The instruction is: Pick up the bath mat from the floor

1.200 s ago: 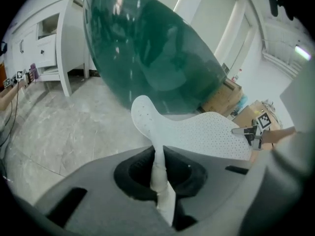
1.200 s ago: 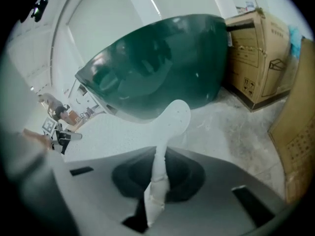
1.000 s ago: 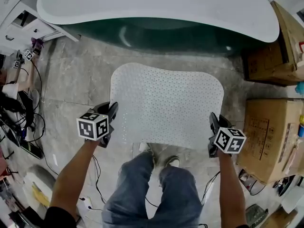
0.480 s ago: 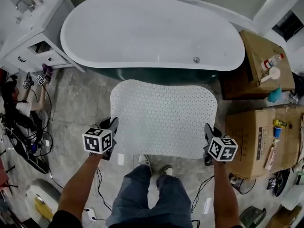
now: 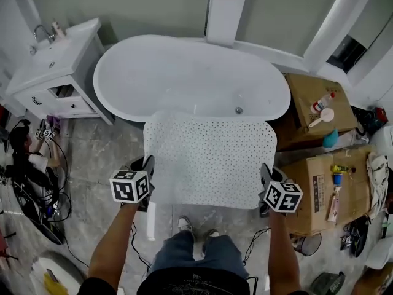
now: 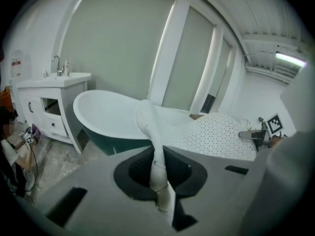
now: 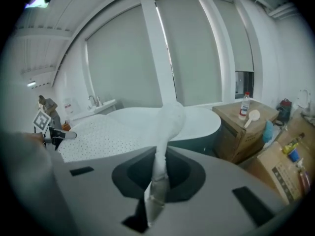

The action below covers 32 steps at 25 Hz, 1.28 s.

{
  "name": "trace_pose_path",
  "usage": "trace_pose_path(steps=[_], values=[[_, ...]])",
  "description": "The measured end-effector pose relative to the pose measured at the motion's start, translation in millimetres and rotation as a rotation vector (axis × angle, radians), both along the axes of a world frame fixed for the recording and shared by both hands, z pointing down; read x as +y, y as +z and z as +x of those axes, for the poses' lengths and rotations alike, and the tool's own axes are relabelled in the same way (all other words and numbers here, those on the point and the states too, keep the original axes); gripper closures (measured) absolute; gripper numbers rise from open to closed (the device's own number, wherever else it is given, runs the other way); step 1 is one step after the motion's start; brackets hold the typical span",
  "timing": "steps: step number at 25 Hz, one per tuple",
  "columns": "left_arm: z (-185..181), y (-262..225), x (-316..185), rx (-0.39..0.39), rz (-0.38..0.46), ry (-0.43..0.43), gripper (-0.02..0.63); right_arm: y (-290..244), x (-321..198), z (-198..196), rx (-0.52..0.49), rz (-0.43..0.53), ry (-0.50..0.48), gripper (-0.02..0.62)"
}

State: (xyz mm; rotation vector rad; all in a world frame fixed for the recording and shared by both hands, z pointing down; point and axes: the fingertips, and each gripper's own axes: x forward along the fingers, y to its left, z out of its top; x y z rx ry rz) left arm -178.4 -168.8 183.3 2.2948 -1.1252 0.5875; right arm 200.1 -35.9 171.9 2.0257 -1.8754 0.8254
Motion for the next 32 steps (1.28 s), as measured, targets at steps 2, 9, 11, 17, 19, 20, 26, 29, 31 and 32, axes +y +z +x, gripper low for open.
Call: trace_pose_path(steps=[2,9,11,17,19,20,26,29,31,32], values=[[5,-34,-11,0.022,0.059,-0.010,0.575,-31,-5,5,0.001,0.044,0.025,0.568],[21,-113,-20,0.033,0.196,-0.028,0.575,-117,-11,21,0.044,0.179,0.044,0.568],[28,-134,-24,0.046,0.232,-0.045,0.575,-137,-18,26,0.060,0.223,0.033,0.568],[46,-188,-28,0.087,0.320,-0.121,0.574,-192,-35,43,0.098,0.323,-0.023,0.568],[52,-204,-29,0.093,0.350,-0.133,0.574,-211,-41,52,0.118,0.359,-0.035,0.568],[54,-213,-31,0.096,0.367,-0.136,0.574,-220,-44,55,0.125,0.378,-0.040,0.568],[57,-252,-33,0.110,0.458,-0.161,0.574,-257,-57,64,0.149,0.472,-0.073,0.568],[56,-266,-38,0.103,0.488,-0.170,0.574,-267,-63,65,0.153,0.499,-0.084,0.568],[56,-273,-41,0.088,0.507,-0.168,0.574,-272,-67,66,0.156,0.514,-0.089,0.568],[57,-277,-42,0.078,0.520,-0.164,0.574,-276,-69,66,0.159,0.522,-0.089,0.568]])
